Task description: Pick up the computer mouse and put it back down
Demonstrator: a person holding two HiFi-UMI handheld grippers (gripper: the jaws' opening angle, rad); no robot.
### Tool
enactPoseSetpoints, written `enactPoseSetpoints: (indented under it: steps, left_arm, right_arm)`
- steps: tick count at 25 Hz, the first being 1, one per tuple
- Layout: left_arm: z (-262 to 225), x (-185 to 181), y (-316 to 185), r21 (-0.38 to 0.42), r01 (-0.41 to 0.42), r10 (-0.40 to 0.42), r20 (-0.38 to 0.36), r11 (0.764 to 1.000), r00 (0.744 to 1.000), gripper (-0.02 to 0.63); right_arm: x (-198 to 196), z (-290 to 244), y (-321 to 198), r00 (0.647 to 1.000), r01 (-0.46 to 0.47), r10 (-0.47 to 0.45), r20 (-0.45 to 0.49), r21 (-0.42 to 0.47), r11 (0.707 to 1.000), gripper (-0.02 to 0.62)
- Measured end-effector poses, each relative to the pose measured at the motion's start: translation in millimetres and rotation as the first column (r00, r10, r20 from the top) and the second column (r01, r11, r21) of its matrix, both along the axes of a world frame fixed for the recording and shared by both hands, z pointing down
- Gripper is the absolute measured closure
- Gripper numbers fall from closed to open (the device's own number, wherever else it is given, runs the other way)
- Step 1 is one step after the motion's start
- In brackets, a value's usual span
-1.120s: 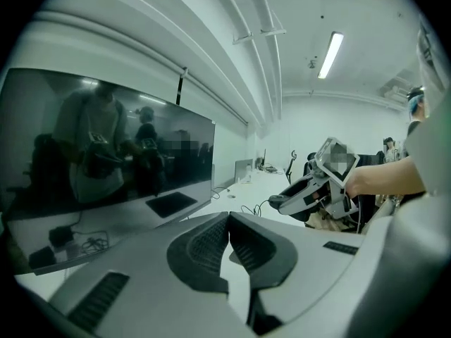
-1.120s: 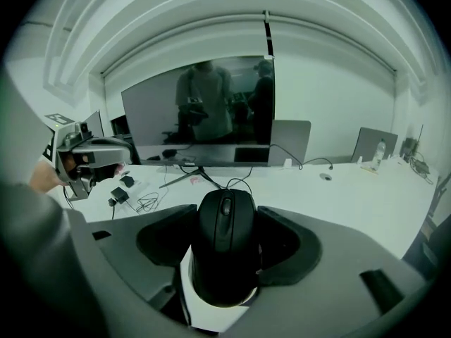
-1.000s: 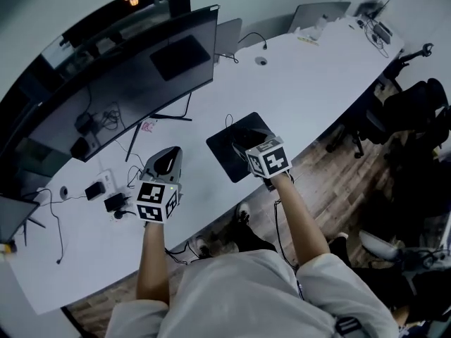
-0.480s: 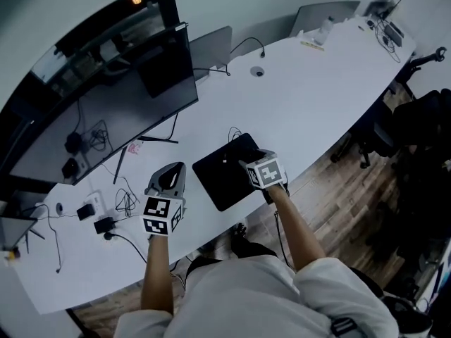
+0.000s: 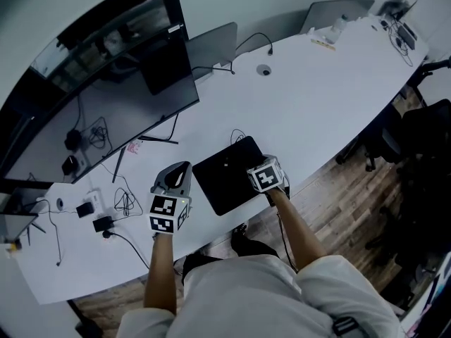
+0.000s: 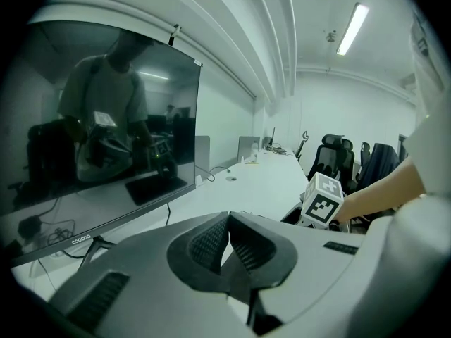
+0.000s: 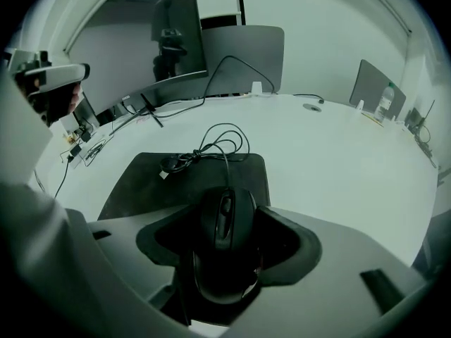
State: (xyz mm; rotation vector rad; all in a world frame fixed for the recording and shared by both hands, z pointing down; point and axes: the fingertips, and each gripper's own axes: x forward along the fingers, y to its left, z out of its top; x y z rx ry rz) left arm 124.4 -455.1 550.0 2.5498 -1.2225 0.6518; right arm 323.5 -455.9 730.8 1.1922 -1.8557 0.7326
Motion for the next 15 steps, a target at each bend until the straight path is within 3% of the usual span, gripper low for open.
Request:
enactPoseSetpoints:
  steps: [6,11,12,15]
  left_arm:
    - [-6,-3,4,0.006,-0.035,0.035,-0.006,0.999,0.999,0.588]
    - [-19,-14,17,0.041,-0.091,0.092,-0.020,0.995,0.996,0.588]
    - [-23,-18,21,0.053,-0.103,0.104,-0.023,0.993,0.994,0.588]
    - [-42,-29,37,0.102,-0.141,0.145,-0.034,0.985,0.989,0.588]
  right_arm:
    - [4,-23,3,0.999,-0.040,0.040,0.005,0.049,0.998,0.308]
    - [14,-75,23,0.984,-0.179,0.172,0.054,0.157,0.971,0.361]
    - [16,-86,29,0.979,-0.203,0.195,0.061,0.184,0.962,0.388]
    - [15,-124,52,0.966,-0.258,0.244,0.085,0.268,0.928,0.548]
